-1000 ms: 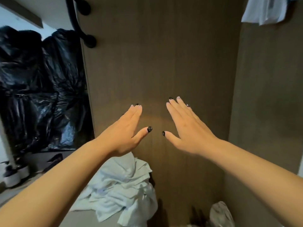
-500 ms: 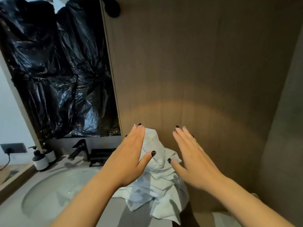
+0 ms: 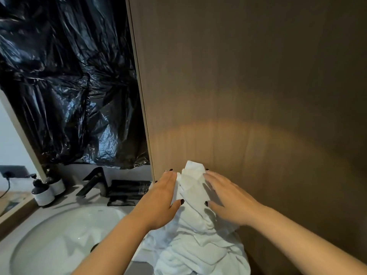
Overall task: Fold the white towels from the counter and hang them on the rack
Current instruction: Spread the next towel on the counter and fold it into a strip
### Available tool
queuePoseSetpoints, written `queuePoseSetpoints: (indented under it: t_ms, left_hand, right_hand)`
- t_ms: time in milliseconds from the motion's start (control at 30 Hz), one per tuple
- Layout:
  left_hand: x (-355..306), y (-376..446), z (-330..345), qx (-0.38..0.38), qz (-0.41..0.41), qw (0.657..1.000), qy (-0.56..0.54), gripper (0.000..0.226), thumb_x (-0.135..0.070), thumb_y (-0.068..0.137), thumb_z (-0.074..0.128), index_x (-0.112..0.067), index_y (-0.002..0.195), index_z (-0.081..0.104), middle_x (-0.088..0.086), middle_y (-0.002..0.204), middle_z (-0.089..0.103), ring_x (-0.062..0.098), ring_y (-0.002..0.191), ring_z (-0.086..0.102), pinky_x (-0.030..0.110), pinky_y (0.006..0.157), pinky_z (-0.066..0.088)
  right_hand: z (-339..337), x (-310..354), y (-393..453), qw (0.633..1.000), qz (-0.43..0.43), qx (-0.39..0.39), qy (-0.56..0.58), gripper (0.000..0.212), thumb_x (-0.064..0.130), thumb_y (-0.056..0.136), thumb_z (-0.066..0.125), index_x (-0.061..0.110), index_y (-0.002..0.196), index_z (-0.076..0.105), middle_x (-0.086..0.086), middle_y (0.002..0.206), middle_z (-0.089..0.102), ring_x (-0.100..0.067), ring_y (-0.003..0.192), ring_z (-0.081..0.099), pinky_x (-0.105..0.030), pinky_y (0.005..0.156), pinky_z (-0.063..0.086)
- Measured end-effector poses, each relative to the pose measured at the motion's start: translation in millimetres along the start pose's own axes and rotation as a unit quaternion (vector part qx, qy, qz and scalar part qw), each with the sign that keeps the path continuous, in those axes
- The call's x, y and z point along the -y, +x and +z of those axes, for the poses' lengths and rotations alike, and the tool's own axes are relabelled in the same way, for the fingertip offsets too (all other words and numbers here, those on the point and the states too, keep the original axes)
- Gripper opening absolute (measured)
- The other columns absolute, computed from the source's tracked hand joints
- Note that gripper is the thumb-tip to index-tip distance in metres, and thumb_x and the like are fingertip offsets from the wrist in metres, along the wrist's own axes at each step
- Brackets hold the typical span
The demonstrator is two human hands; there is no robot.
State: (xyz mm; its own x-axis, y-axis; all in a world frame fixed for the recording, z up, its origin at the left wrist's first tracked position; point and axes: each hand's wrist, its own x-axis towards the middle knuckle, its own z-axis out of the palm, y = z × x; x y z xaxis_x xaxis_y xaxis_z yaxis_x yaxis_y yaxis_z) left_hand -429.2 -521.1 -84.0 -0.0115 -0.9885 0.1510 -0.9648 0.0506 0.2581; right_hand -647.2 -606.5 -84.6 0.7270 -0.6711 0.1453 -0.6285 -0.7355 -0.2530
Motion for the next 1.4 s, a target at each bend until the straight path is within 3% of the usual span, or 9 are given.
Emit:
queuePoseSetpoints:
  t_ms: [300,433,533,833,967,1133,1233,1300,1400]
  left_hand:
    - [33,22,50,0.026,-0.028,0.997,-0.067,0.077,-0.042,0.102,0.044,-0.015,0.157,-0.002,-0.001,0.165,-0.006,0.012,0.152,-0.004,0.015,0.113,-0.003]
    - [34,27,62,-0.021,-0.043,0.995,-0.093,0.073,-0.042,0.102,0.044,-0.014,0.157,0.006,-0.002,0.165,0.002,0.013,0.151,0.002,0.015,0.114,0.001]
    - [36,32,60,-0.052,-0.031,0.996,-0.069,0.074,-0.045,0.099,0.048,-0.015,0.157,0.011,0.0,0.162,0.014,0.017,0.148,0.015,0.023,0.117,0.015]
    - [26,56,21,-0.051,0.037,0.976,-0.208,0.063,-0.038,0.093,0.059,-0.026,0.147,0.03,-0.01,0.143,0.04,0.014,0.134,0.037,0.034,0.112,0.035]
    - [12,47,-8,-0.047,0.02,0.955,-0.293,0.014,-0.034,0.099,0.052,-0.028,0.109,0.06,-0.012,0.1,0.062,0.012,0.098,0.058,0.017,0.079,0.042]
    - [16,33,-44,-0.153,0.056,0.904,-0.395,0.05,-0.027,0.093,0.062,-0.025,0.05,0.037,-0.009,0.041,0.036,0.01,0.044,0.035,0.029,0.053,0.033]
    - [18,25,-63,-0.197,0.056,0.869,-0.45,0.019,-0.038,0.089,0.068,-0.034,0.073,0.059,-0.016,0.073,0.064,0.007,0.065,0.056,0.028,0.062,0.046]
    - [20,19,-72,-0.214,0.027,0.857,-0.468,0.06,-0.053,0.084,0.07,-0.021,0.132,0.052,-0.004,0.136,0.051,0.008,0.111,0.054,0.024,0.092,0.045]
    - [23,8,-89,-0.235,0.034,0.788,-0.568,0.052,-0.023,0.087,0.075,-0.021,0.131,0.049,0.001,0.127,0.056,0.017,0.108,0.057,0.032,0.09,0.049]
  right_hand:
    - [39,-5,45,0.997,-0.049,0.064,-0.019,0.069,0.041,0.096,0.053,0.026,0.153,0.017,0.006,0.162,0.012,-0.015,0.148,0.012,-0.032,0.118,0.019]
    - [36,-9,45,0.996,-0.065,-0.028,-0.049,0.025,0.033,0.091,0.057,0.019,0.109,0.046,0.003,0.12,0.047,-0.016,0.105,0.045,-0.027,0.081,0.031]
    - [23,-16,42,0.992,-0.072,-0.057,-0.085,0.014,0.024,0.082,0.057,0.024,0.083,0.042,0.004,0.097,0.052,-0.019,0.094,0.051,-0.03,0.081,0.038]
    - [-74,10,31,0.96,-0.093,-0.228,-0.134,0.021,0.003,0.074,0.072,0.016,0.082,0.058,0.003,0.08,0.058,-0.016,0.078,0.052,-0.023,0.077,0.036]
    - [-120,47,30,0.929,-0.121,-0.293,-0.191,0.021,-0.002,0.072,0.074,0.012,0.081,0.061,-0.002,0.082,0.063,-0.021,0.08,0.06,-0.031,0.082,0.051]
    - [-160,97,25,0.885,-0.104,-0.374,-0.258,0.022,-0.011,0.069,0.063,0.008,0.072,0.052,-0.006,0.066,0.055,-0.027,0.062,0.052,-0.041,0.062,0.051]
    - [-175,127,17,0.878,-0.079,-0.386,-0.271,0.021,-0.009,0.071,0.064,0.008,0.075,0.052,-0.007,0.064,0.054,-0.029,0.057,0.049,-0.037,0.056,0.046]
    - [-181,146,10,0.885,-0.044,-0.382,-0.264,0.019,-0.001,0.076,0.067,0.009,0.078,0.051,-0.007,0.065,0.056,-0.028,0.058,0.049,-0.038,0.052,0.045]
    - [-182,167,-5,0.904,0.016,-0.359,-0.229,0.022,0.015,0.087,0.064,0.016,0.083,0.043,-0.005,0.067,0.056,-0.026,0.059,0.047,-0.039,0.05,0.04]
